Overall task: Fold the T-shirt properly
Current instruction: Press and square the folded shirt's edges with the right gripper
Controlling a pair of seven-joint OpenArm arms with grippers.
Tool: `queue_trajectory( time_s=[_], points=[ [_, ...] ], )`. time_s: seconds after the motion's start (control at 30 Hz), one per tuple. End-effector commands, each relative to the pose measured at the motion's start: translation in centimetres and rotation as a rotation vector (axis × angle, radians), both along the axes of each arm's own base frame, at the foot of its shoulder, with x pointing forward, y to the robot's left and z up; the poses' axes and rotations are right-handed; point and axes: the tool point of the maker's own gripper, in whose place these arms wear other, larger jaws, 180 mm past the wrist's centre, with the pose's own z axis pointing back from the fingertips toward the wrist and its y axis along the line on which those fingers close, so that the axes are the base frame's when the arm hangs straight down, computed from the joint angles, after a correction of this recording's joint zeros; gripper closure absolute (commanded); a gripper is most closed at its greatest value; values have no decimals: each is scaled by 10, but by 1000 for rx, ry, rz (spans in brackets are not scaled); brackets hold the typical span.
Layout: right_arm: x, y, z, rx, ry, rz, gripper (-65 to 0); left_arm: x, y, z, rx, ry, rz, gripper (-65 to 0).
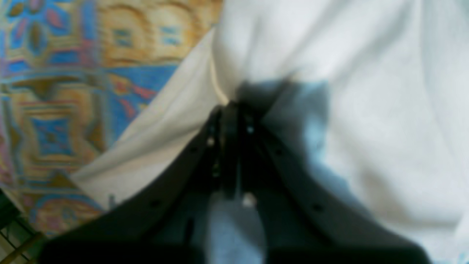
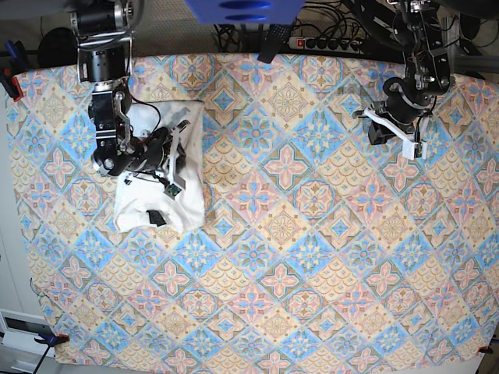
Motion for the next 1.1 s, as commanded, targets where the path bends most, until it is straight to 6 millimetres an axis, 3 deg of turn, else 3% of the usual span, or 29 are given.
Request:
queue_trajectory(
  time_s=[0.0, 0.27, 0.77, 0.9, 1.07],
  points=[
    [8, -30, 4, -99, -3, -21, 0, 7, 2, 10, 4, -40, -4, -6],
    [28, -56, 19, -151, -46, -30, 0, 6, 2, 10, 4, -39, -4, -6],
    [29, -50, 19, -140, -50, -24, 0, 6, 2, 10, 4, -39, -4, -6],
    [32, -34, 19, -101, -65, -19, 0, 6, 1, 10, 3, -39, -4, -6],
    [38, -31, 22, -85, -88, -19, 0, 6, 1, 10, 3, -39, -4, -6]
  ],
)
